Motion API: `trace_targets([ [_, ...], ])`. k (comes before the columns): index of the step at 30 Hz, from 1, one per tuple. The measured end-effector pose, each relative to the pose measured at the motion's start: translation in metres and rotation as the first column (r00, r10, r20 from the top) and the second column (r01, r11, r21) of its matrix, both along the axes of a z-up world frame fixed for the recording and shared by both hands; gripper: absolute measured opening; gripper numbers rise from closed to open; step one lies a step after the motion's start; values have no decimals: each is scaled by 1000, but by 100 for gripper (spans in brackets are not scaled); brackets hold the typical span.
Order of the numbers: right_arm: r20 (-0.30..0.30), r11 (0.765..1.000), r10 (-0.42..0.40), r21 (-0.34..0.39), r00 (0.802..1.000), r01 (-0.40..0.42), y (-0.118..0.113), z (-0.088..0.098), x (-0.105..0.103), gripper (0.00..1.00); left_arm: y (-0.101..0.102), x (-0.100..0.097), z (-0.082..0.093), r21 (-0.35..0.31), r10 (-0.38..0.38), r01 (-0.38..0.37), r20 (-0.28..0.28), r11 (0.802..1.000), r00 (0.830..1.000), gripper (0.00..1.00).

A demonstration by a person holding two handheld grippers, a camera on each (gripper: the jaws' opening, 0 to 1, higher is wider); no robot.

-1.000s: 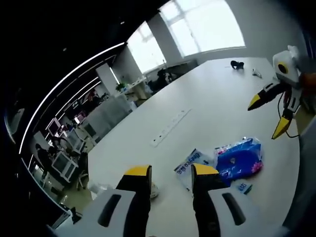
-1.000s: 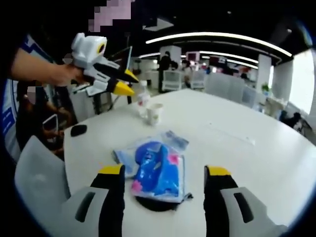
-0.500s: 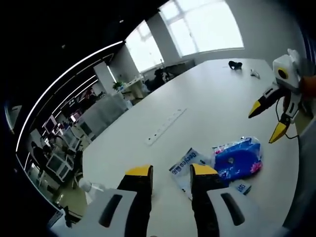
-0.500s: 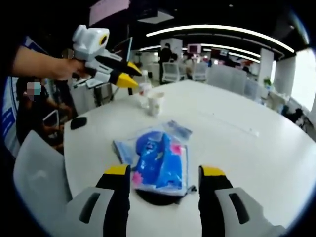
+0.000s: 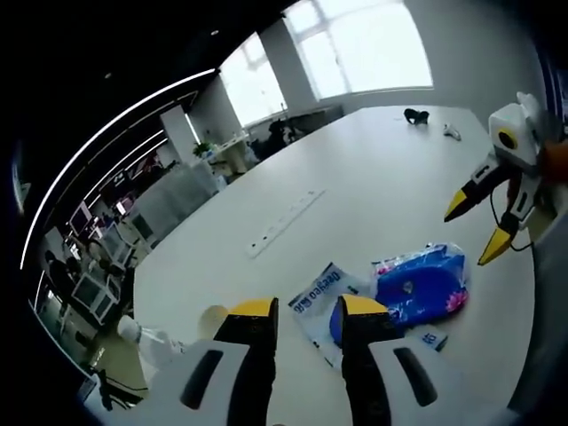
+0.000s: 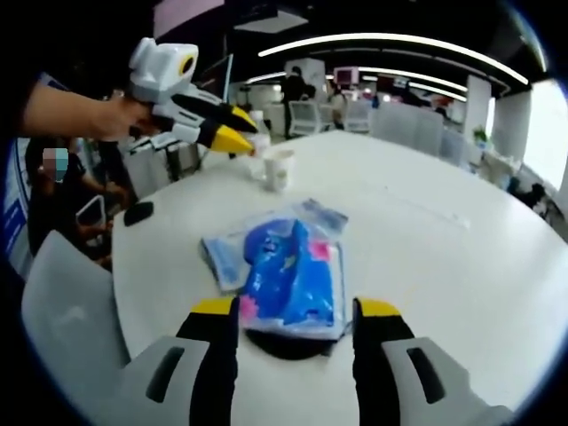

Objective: Arrange the tabletop items into an orderly group along one side of the table until the central work area is clear of visible clutter.

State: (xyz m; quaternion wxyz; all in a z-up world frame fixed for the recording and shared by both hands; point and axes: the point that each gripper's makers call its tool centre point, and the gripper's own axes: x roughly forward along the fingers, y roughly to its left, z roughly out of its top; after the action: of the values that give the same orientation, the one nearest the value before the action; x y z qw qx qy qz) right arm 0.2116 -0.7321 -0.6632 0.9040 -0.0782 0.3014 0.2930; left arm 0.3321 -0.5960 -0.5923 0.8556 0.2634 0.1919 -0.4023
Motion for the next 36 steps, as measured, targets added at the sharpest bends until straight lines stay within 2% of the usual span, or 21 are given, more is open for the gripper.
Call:
trace_targets([
  [25, -72, 998, -60, -39, 996, 57, -1, -29, 5, 47, -11, 0, -33, -14, -35, 34, -78, 999, 996, 23],
  [36, -84, 995, -80, -71, 993, 74, -15, -35, 1, 45, -23, -10, -48, -8, -58, 57, -111, 998, 992, 21],
])
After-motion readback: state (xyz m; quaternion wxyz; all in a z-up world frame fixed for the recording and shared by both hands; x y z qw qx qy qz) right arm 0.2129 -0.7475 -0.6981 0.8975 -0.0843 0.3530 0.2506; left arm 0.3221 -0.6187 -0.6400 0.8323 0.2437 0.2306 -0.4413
